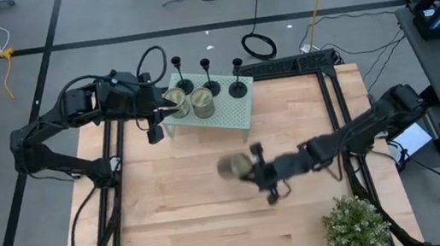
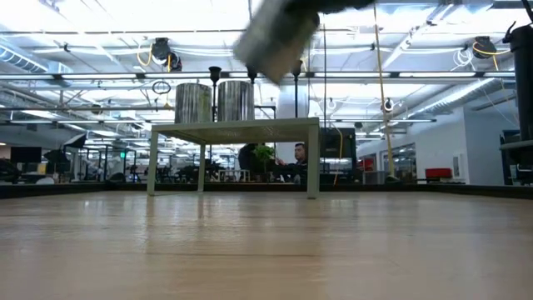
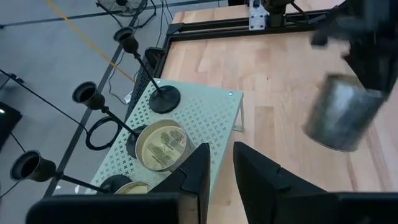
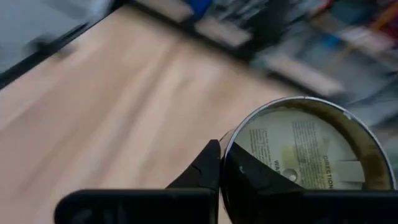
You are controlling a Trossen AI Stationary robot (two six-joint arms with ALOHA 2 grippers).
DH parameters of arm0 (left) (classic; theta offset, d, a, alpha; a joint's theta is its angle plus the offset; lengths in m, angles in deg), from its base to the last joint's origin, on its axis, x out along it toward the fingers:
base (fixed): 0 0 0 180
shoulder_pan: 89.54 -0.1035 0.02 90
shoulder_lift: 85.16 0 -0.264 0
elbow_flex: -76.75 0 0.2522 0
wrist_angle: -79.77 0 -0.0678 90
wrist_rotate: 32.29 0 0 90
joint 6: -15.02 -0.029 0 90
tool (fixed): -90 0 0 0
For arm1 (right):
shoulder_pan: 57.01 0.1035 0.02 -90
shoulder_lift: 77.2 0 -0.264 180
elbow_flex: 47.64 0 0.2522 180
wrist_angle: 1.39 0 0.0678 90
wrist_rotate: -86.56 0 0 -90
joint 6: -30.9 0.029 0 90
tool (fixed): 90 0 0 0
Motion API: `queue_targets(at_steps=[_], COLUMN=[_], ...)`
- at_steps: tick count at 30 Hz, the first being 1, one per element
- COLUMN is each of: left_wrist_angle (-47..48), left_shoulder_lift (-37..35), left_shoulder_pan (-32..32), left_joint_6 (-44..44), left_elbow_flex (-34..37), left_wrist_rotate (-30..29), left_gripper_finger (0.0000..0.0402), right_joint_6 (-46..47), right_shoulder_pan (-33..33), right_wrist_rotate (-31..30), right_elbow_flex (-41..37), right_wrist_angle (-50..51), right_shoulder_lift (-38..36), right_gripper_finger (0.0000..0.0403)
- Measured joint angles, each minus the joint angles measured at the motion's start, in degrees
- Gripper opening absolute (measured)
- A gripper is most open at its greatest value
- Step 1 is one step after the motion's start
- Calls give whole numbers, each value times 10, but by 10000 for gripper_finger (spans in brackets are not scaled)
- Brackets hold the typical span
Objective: Pick & Place candle stick holders
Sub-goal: Put the silver scented candle on the shelf aligned with the other silver scented candle
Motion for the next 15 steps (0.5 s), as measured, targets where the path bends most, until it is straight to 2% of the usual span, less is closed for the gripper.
queue_targets(at_steps=[3, 5, 7, 11, 15], left_wrist_angle=[0, 0, 0, 0, 0], left_shoulder_lift=[0, 0, 0, 0, 0], left_shoulder_pan=[0, 0, 0, 0, 0], left_joint_6=[0, 0, -2, -1, -1], left_elbow_flex=[0, 0, 0, 0, 0], left_wrist_rotate=[0, 0, 0, 0, 0], left_gripper_finger=[76, 76, 76, 76, 76], right_joint_6=[-34, -43, -58, -57, -49], right_shoulder_pan=[-44, -81, -117, -183, -246], right_wrist_rotate=[-16, 1, 29, 46, 47], right_elbow_flex=[33, 69, 109, 183, 188], right_wrist_angle=[6, 36, 98, 220, 279], right_shoulder_lift=[-27, -32, -31, -15, -8], right_gripper_finger=[3, 3, 3, 3, 3])
